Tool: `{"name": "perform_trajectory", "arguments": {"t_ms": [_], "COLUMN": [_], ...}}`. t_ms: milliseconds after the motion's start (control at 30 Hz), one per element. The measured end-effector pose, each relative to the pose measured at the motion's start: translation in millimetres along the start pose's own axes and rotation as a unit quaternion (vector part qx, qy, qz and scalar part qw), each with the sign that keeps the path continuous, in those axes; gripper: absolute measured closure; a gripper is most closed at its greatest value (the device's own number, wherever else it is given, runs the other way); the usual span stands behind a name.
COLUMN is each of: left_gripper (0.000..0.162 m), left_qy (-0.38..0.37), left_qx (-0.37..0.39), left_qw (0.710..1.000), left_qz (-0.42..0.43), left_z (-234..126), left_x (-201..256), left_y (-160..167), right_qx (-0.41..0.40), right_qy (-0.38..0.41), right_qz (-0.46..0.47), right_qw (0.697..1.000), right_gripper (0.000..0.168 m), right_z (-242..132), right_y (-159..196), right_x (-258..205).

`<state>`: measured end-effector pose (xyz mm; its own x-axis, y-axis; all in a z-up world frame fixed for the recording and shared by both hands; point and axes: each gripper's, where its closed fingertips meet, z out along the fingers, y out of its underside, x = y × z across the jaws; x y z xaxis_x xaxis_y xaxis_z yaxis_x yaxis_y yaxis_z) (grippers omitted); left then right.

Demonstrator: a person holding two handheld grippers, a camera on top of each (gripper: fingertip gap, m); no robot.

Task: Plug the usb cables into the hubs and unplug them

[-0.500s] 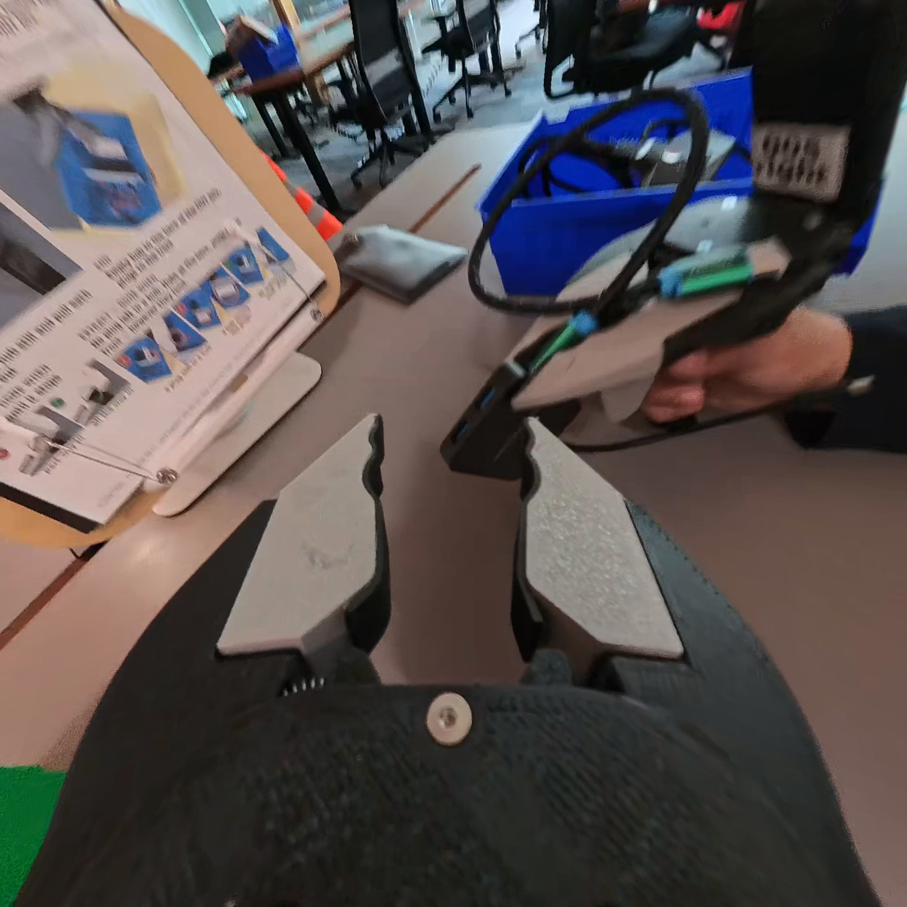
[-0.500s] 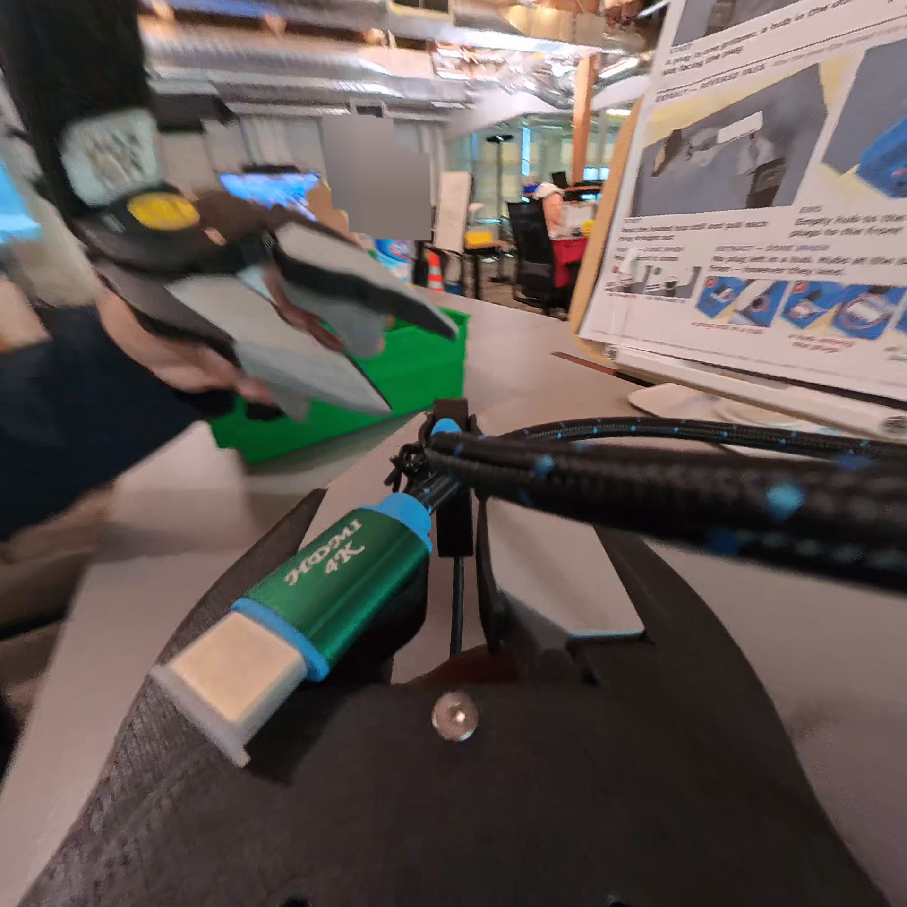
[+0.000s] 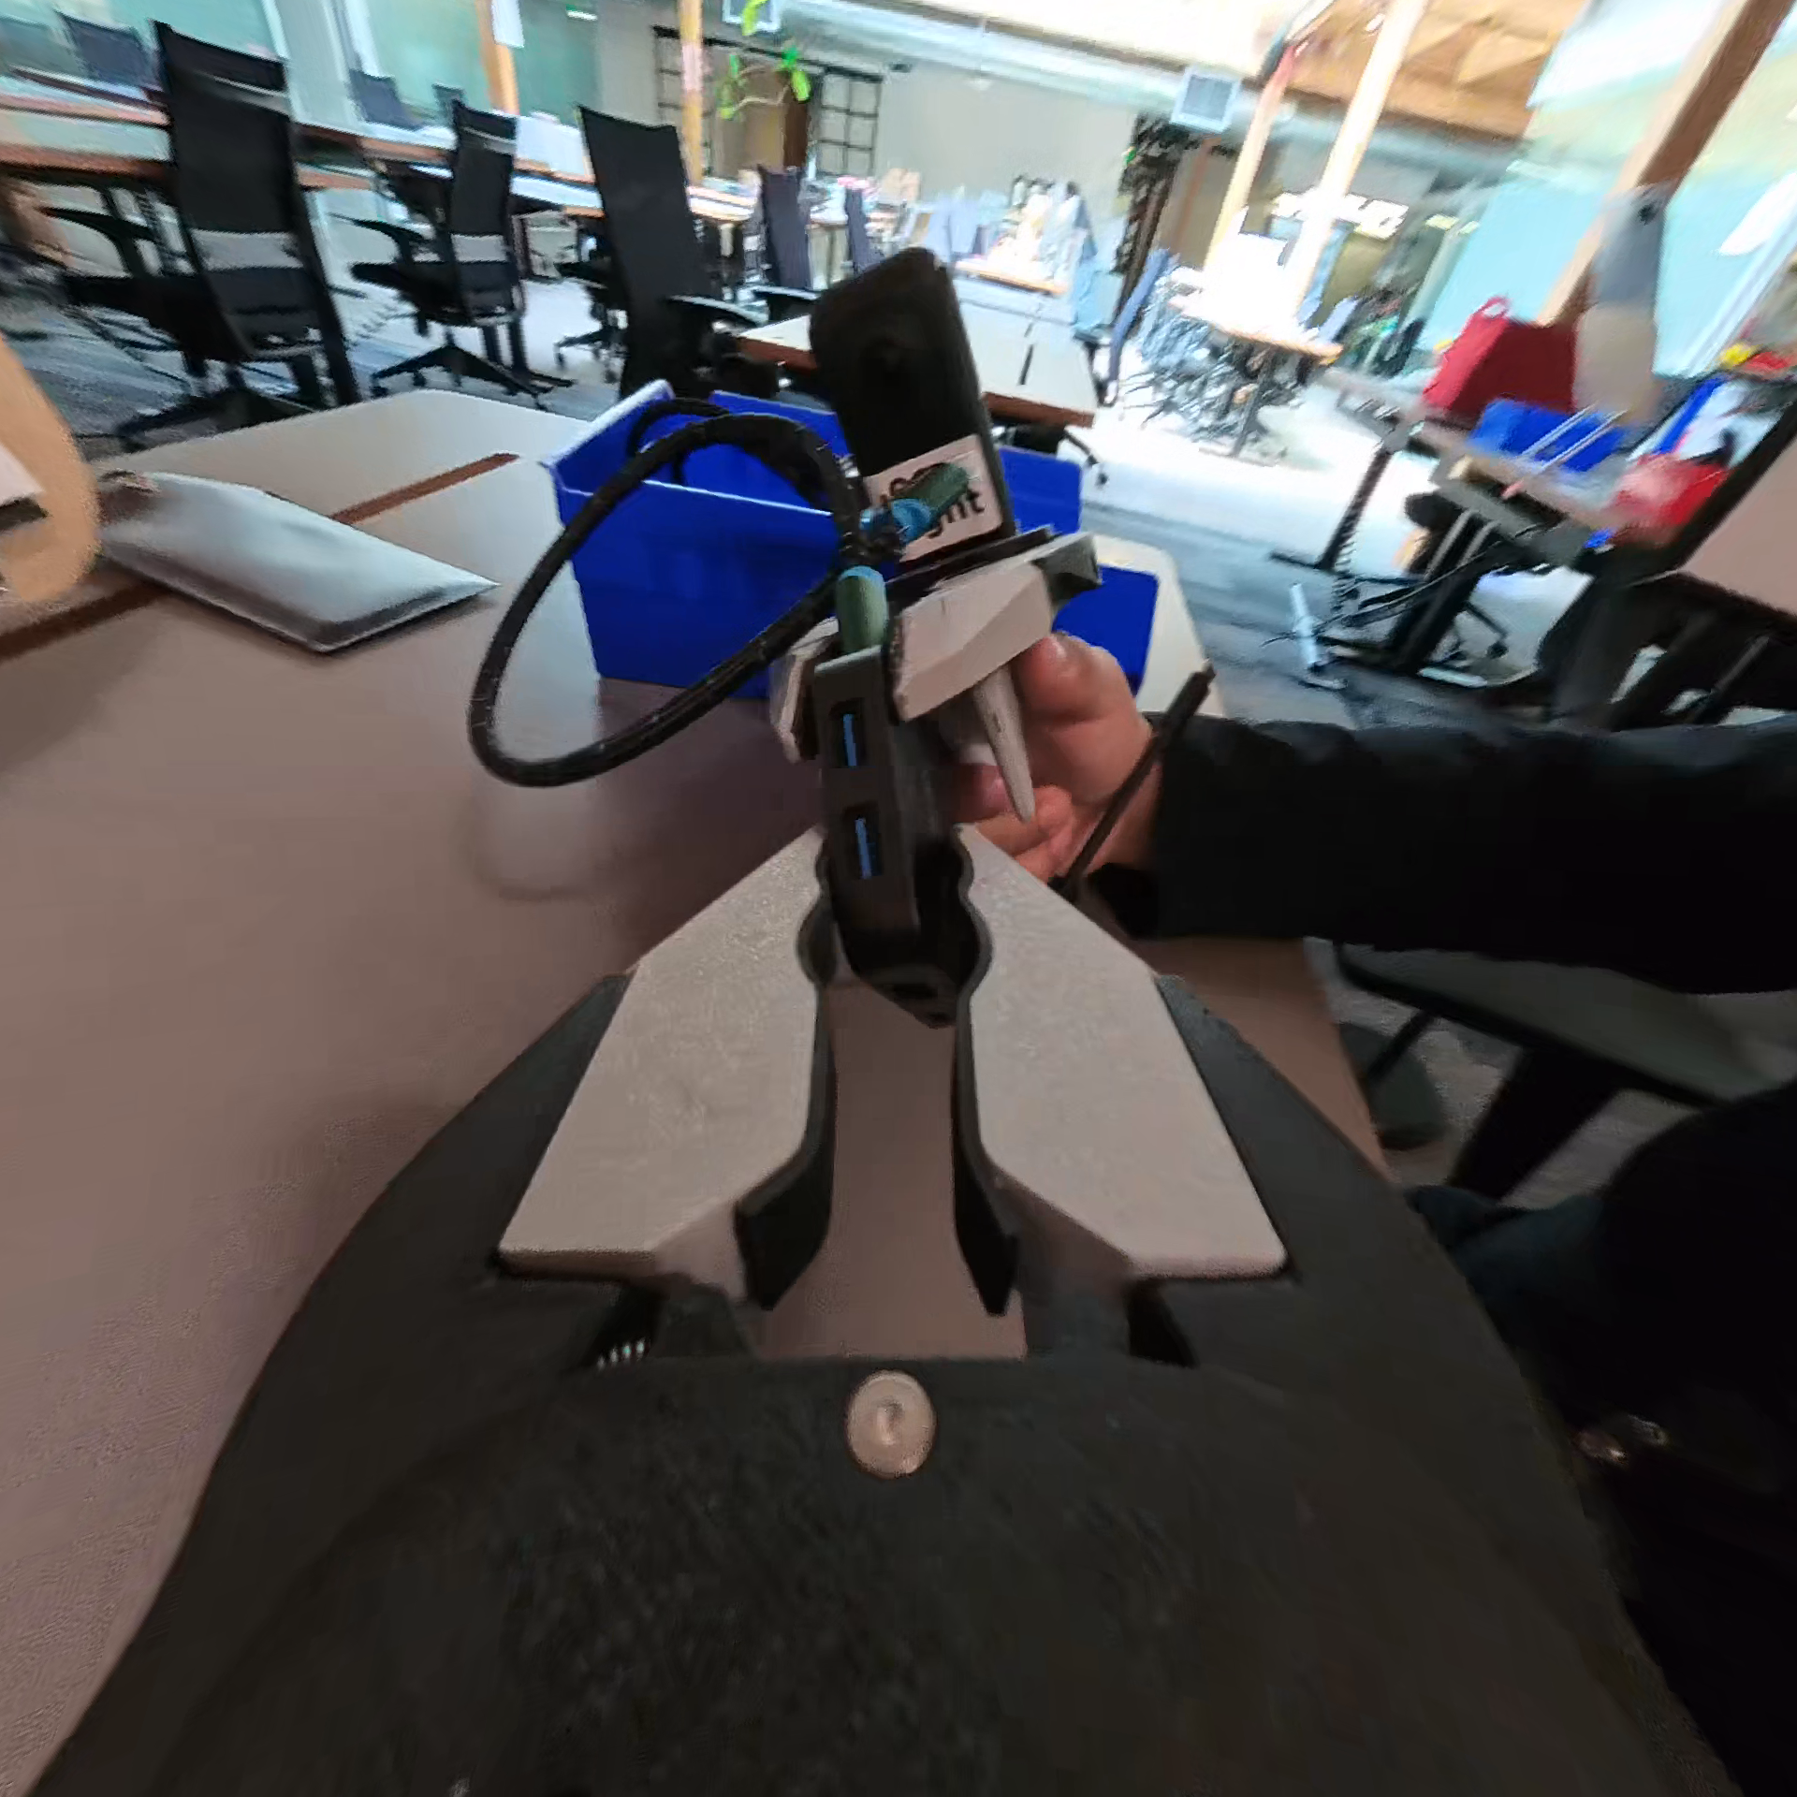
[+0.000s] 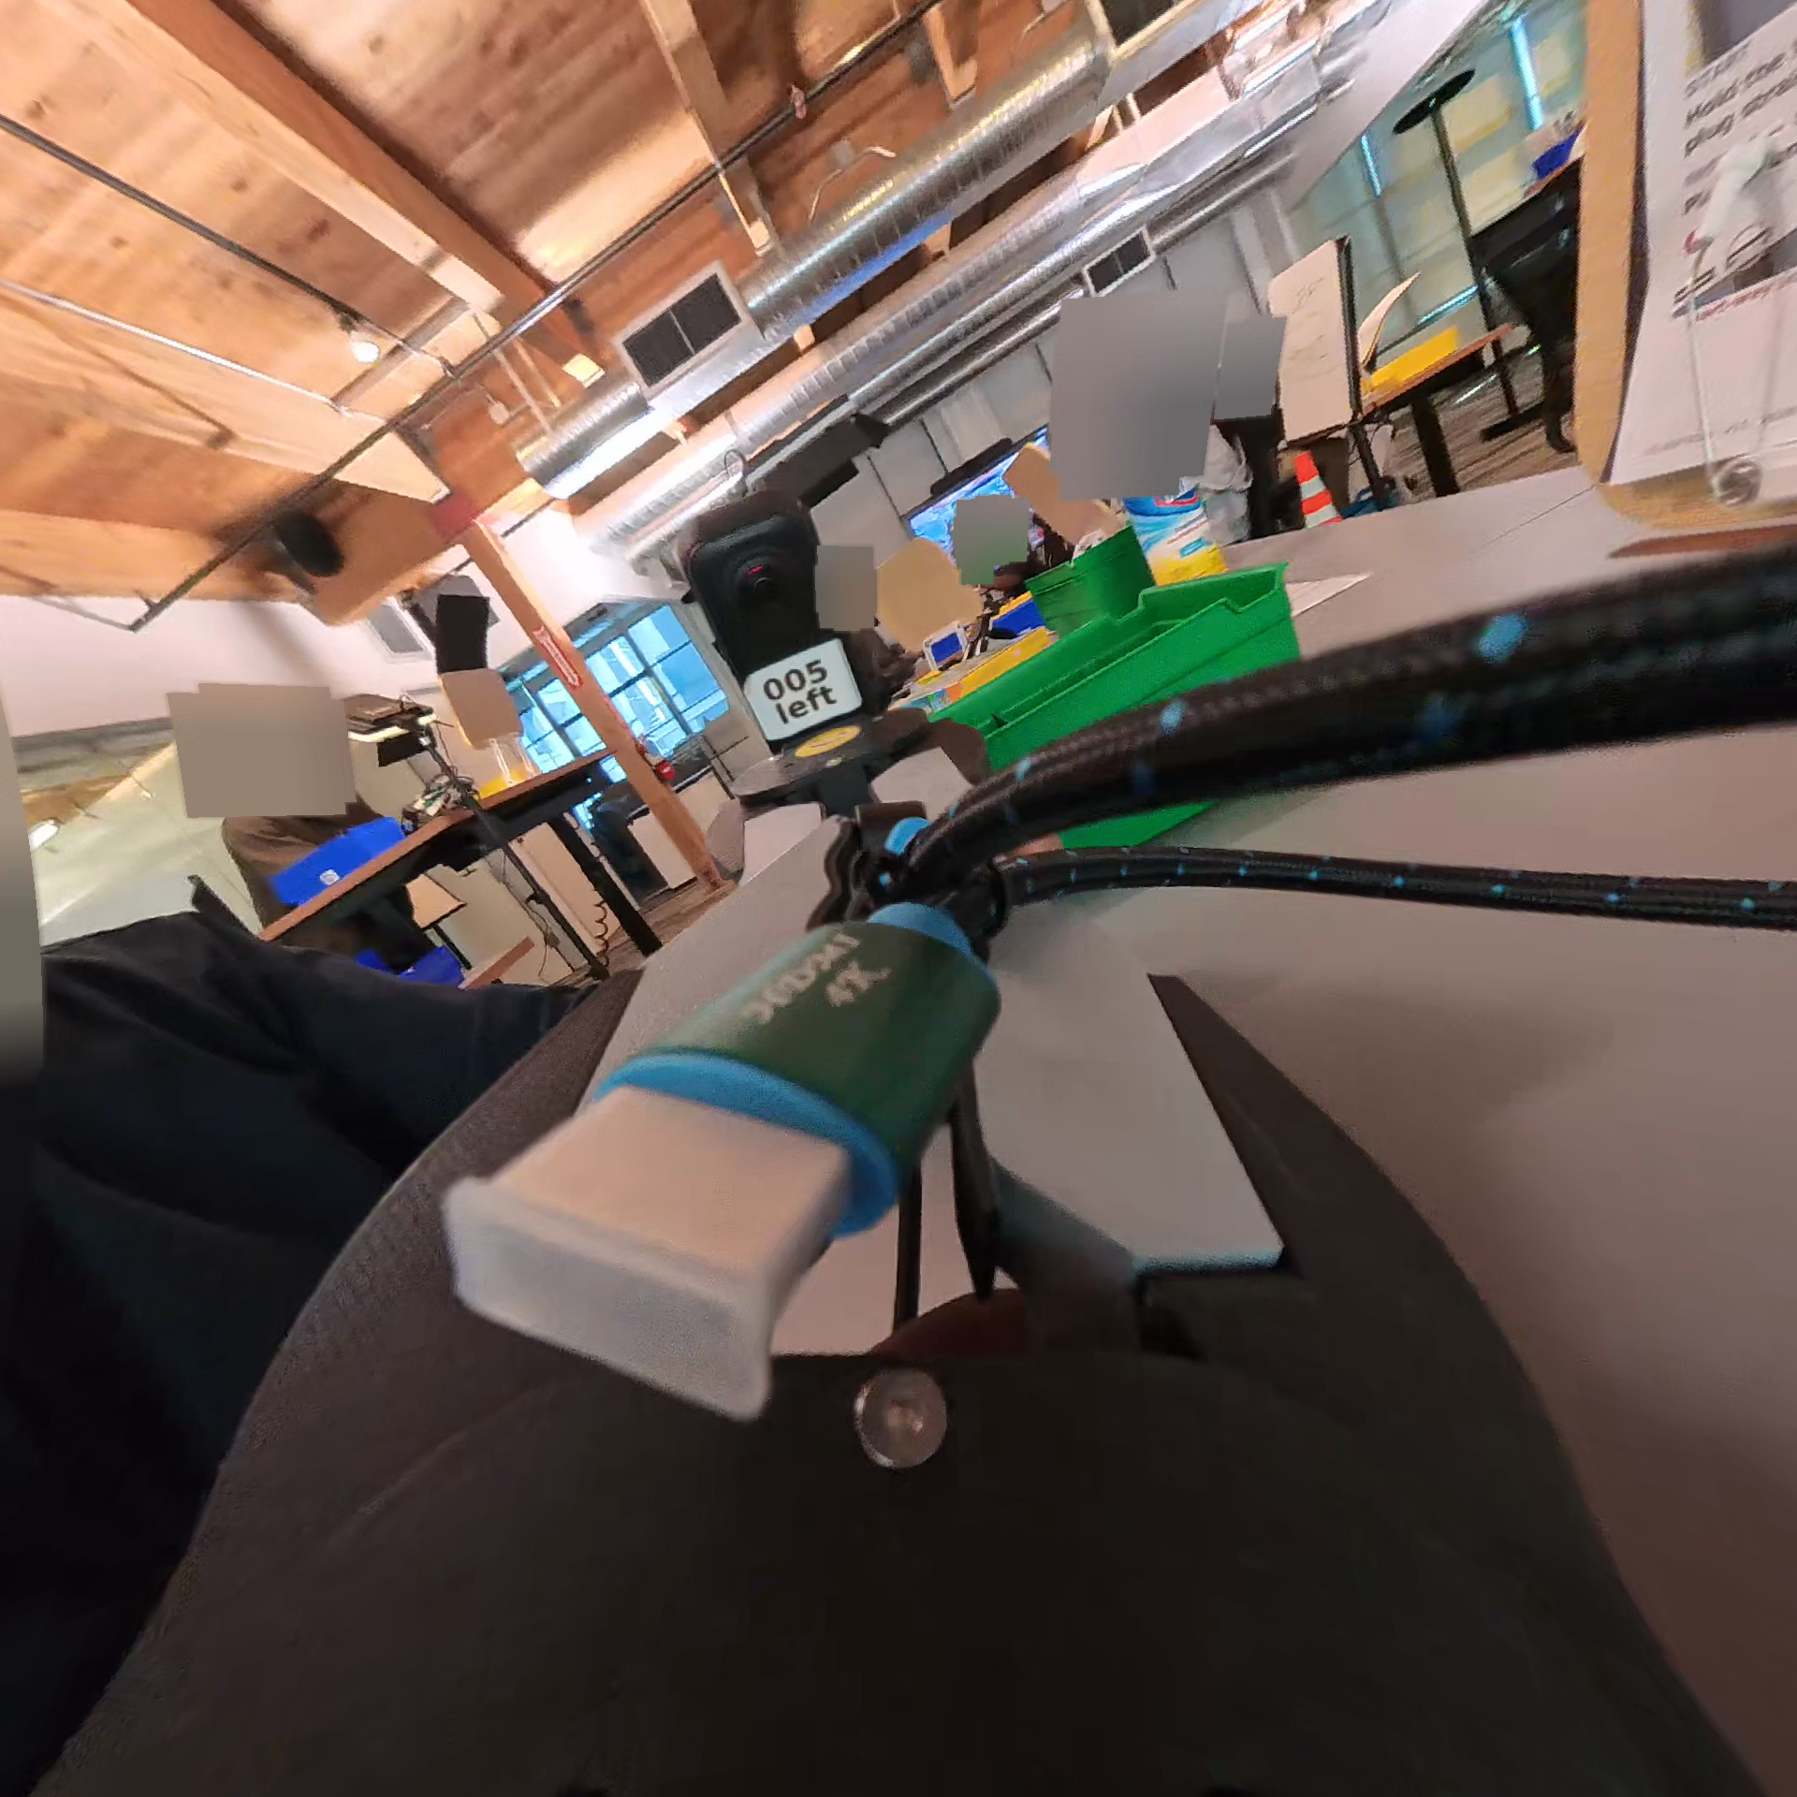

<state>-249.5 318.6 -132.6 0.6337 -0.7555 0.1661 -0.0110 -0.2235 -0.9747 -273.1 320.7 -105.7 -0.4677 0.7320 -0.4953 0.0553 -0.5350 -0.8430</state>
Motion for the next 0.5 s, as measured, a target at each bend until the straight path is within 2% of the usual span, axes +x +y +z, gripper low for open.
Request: {"name": "perform_trajectory", "arguments": {"t_ms": [200,267,400,500], "left_gripper": [0.151,0.151,0.151,0.151], "left_qy": [-0.011,-0.012,-0.007,0.005], "left_qx": [0.006,0.023,0.041,0.057], "left_qw": [1.0,0.999,0.998,0.997], "left_qz": [-0.016,-0.034,-0.046,-0.058], "left_z": [-4.3,-7.8,-8.3,-6.5], "left_x": [-5.9,-10.4,-11.0,-7.4], "left_y": [-1.7,-5.9,-10.2,-15.0], "right_qx": [0.0,0.023,0.018,0.026], "right_qy": [0.024,0.033,0.051,0.037], "right_qz": [-0.022,-0.026,-0.031,-0.036], "right_qw": [0.999,0.999,0.998,0.998], "right_gripper": [0.146,0.146,0.151,0.154], "right_z": [1.8,-1.4,-5.5,-8.2], "right_y": [-2.3,-10.7,-9.6,-12.7], "right_x": [1.7,3.5,8.1,3.4]}}
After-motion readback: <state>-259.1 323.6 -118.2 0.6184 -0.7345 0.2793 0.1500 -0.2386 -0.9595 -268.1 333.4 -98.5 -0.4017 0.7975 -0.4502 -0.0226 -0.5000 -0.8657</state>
